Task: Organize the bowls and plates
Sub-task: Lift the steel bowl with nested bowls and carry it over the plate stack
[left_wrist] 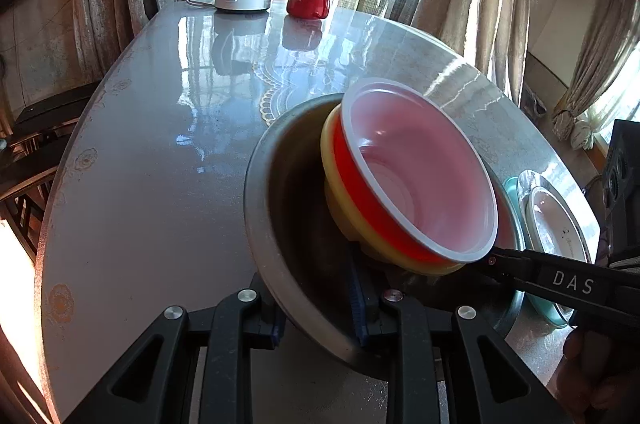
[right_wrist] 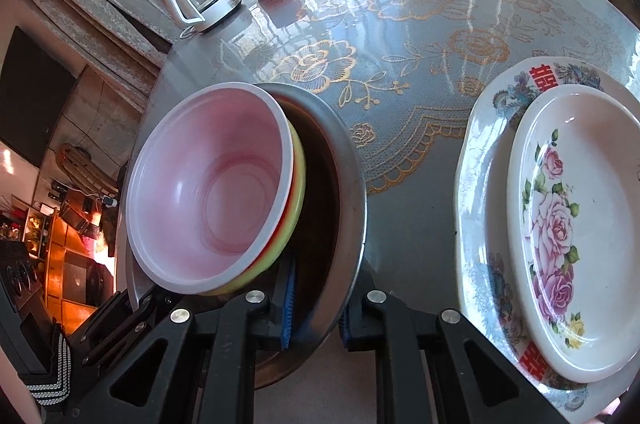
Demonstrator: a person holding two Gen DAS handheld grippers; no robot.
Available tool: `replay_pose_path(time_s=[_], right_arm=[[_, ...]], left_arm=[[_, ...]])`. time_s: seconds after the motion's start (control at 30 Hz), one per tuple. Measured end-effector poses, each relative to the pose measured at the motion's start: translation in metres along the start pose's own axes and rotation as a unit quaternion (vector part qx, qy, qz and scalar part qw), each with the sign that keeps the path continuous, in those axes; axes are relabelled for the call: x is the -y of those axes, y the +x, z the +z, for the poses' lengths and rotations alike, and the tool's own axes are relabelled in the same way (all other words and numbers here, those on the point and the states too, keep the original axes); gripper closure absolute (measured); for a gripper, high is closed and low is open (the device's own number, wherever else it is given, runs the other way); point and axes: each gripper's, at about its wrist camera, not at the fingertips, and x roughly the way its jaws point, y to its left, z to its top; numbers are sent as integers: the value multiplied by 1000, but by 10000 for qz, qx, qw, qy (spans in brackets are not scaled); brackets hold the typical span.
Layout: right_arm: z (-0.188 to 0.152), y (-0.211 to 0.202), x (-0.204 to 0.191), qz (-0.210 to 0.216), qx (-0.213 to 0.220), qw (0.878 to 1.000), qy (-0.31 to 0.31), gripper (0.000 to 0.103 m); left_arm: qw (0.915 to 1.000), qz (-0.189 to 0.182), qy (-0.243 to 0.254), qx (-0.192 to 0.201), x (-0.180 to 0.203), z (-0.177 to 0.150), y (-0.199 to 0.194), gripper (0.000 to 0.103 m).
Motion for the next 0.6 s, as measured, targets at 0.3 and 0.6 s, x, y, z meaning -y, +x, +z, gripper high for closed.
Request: replay_pose_path(time_s=[0.3,0.6], right_arm=[[-11,2,-1,12,140,9998,-103,88],[-13,-1,5,245,85,9996,133,88]], left_arm=[[9985,20,4,555,-3,-9,-4,78],[9990,57,88,445,2,-11,-8,78]])
